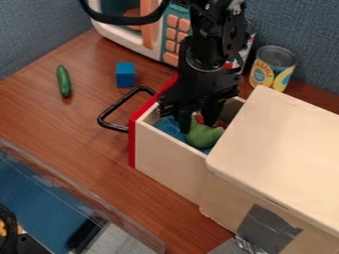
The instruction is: Take the green object out of the drawer and put it above the cucumber
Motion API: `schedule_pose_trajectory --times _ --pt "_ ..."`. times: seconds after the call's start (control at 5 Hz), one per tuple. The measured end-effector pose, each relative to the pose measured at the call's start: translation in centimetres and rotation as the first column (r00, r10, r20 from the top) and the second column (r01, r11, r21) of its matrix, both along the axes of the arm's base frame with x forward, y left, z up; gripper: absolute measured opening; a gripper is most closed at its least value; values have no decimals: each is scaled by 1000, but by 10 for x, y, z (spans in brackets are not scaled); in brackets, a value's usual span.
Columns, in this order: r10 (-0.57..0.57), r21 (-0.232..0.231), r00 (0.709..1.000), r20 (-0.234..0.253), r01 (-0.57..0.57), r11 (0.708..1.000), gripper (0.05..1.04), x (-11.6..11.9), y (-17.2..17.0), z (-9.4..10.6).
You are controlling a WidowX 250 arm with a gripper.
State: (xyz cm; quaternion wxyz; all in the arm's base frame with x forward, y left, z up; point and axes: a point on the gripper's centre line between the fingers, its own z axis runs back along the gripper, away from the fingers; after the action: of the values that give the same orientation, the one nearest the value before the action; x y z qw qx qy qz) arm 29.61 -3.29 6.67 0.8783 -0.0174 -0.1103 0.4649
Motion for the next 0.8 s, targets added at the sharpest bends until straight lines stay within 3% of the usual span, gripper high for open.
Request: schedule_pose_trajectory --times 0.4,0.8 --pt "-31 -34 999 18 32 999 148 -4 -2 15" --pt "-90 -85 992 86 97 992 67 -14 -10 51"
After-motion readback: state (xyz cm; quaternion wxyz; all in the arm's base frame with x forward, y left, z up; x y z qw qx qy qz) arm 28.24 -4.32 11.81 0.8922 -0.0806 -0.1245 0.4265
